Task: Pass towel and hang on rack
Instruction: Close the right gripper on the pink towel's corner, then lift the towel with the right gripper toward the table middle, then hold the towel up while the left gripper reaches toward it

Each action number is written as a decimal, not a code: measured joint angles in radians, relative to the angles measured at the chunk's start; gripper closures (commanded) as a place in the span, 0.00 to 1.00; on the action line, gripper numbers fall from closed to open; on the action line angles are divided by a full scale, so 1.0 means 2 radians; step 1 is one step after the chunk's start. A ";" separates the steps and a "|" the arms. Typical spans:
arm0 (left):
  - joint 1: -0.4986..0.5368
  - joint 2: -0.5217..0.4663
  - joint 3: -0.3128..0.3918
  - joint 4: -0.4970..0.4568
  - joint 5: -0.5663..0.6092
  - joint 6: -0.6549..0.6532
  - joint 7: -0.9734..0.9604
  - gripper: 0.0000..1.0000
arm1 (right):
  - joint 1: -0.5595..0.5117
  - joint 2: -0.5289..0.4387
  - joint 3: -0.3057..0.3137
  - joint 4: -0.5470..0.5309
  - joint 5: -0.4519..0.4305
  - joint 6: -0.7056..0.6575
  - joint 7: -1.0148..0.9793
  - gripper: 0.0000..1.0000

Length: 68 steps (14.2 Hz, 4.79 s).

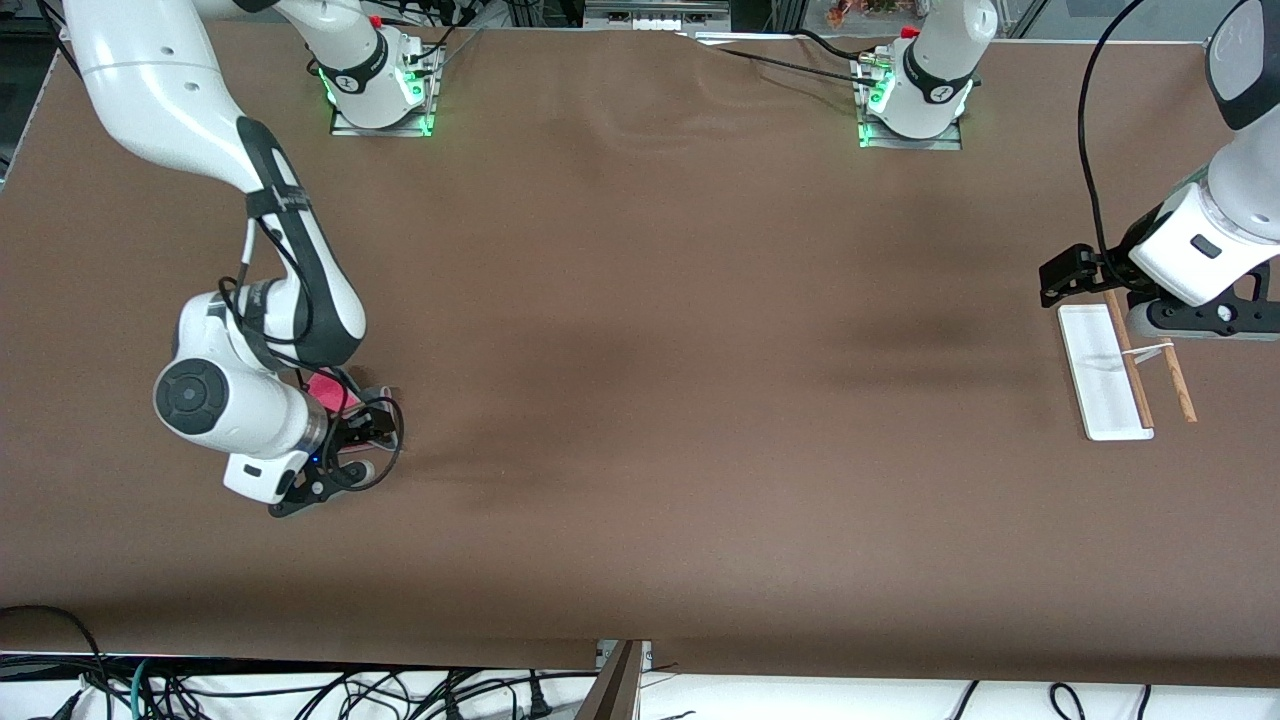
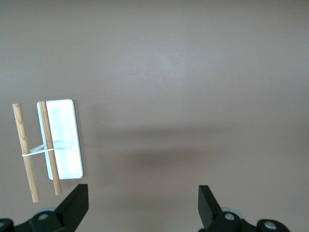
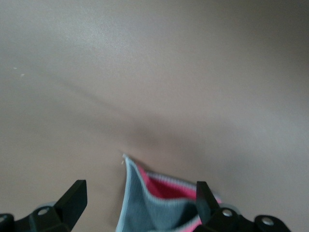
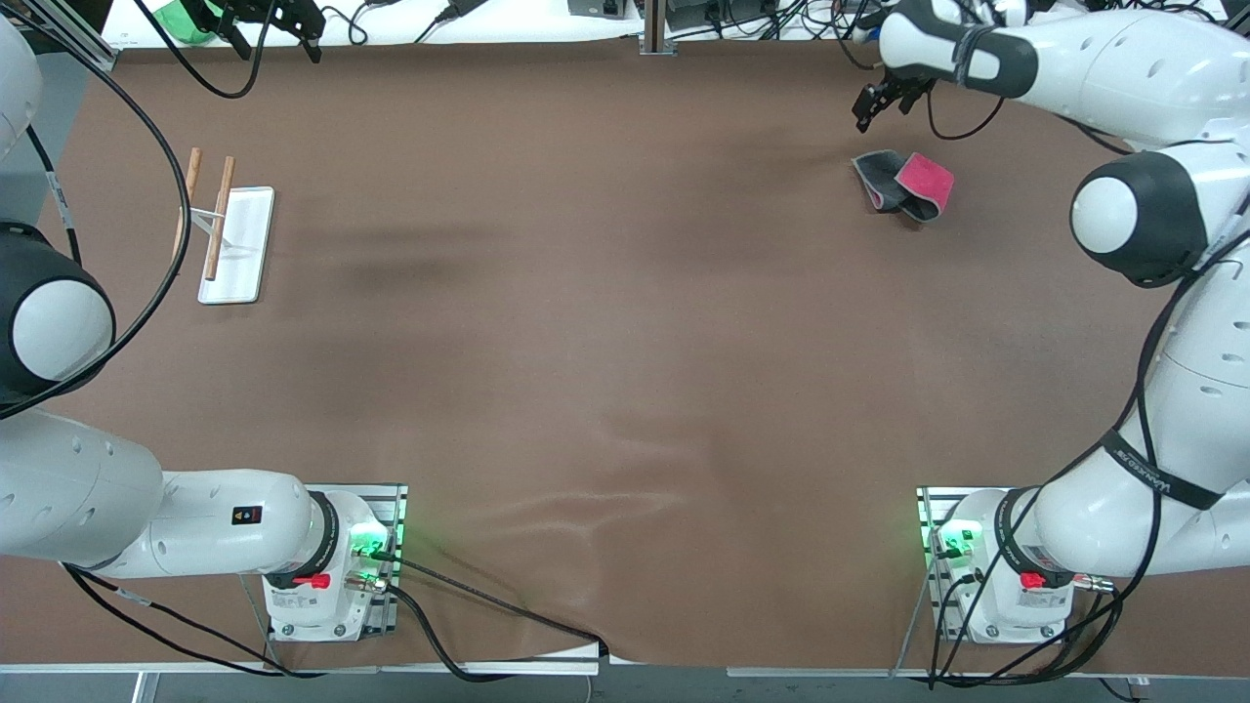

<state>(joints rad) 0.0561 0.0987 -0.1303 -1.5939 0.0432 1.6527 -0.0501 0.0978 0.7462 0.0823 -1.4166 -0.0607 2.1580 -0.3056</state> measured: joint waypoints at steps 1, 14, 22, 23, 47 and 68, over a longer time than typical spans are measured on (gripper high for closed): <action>0.000 0.000 -0.001 0.000 0.000 -0.004 0.000 0.00 | 0.000 0.011 0.000 0.000 0.000 0.013 -0.015 0.00; -0.002 -0.009 -0.008 0.001 0.000 -0.014 0.000 0.00 | 0.000 0.044 0.000 -0.013 0.000 0.042 -0.089 1.00; -0.004 -0.009 -0.008 0.001 0.000 -0.016 0.000 0.00 | 0.002 0.030 0.007 -0.008 0.000 0.042 -0.089 1.00; -0.004 -0.009 -0.008 0.001 0.000 -0.017 0.000 0.00 | 0.003 0.021 0.013 -0.006 0.000 0.037 -0.089 1.00; -0.002 -0.009 -0.006 -0.002 0.000 -0.019 0.000 0.00 | 0.201 -0.135 0.158 0.130 -0.008 -0.198 0.214 1.00; 0.009 0.010 -0.001 -0.173 -0.191 0.130 0.036 0.00 | 0.270 -0.127 0.155 0.129 -0.033 -0.063 0.230 1.00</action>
<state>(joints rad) 0.0745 0.1191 -0.1327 -1.9390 -0.3398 1.9121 0.0227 0.6381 0.4914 0.3916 -1.1579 -0.1266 2.0313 0.1552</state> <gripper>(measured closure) 0.000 0.987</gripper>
